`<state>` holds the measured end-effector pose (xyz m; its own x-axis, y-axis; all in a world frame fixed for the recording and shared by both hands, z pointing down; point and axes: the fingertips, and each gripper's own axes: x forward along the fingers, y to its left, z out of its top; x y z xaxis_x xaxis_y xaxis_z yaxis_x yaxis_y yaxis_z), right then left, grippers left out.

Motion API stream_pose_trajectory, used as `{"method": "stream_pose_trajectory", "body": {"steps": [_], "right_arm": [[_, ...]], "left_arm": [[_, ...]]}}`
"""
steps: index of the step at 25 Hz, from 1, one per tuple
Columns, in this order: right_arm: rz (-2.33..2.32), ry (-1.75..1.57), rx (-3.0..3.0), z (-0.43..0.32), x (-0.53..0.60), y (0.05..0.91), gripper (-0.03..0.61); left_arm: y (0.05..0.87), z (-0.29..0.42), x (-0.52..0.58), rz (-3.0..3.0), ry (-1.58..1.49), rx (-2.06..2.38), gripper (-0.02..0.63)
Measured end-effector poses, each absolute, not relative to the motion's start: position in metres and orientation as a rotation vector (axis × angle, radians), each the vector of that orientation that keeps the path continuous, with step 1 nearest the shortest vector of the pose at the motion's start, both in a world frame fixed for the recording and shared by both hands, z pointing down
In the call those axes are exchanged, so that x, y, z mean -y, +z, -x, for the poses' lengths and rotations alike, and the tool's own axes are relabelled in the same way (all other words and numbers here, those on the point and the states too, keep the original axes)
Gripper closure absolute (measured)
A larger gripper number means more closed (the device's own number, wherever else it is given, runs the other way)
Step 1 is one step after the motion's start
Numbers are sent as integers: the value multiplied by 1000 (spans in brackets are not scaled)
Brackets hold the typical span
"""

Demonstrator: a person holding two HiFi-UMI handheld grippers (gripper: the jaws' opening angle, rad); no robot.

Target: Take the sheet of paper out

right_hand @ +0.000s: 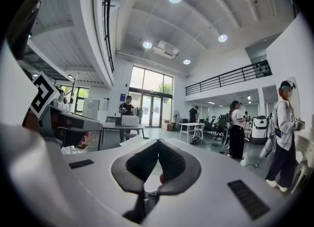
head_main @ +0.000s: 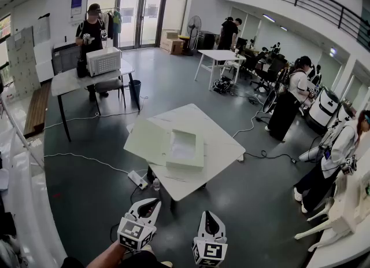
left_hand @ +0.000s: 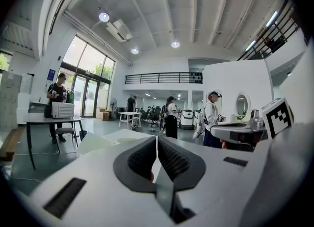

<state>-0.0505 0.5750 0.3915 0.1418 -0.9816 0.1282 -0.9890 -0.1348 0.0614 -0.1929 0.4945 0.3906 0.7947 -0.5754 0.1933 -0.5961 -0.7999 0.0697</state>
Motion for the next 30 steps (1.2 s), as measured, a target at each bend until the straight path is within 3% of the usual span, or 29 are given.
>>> {"method": "stream_pose_trajectory", "body": {"steps": [17,30], "right_arm": [[-2259,87,1994,28,-521,407,561],[-2230,134,2002,-48,-271,430,561]], "left_arm": [[411,173,-442,-2820,251,977,586],[428,99,-185,-2792,273,990,584]]}}
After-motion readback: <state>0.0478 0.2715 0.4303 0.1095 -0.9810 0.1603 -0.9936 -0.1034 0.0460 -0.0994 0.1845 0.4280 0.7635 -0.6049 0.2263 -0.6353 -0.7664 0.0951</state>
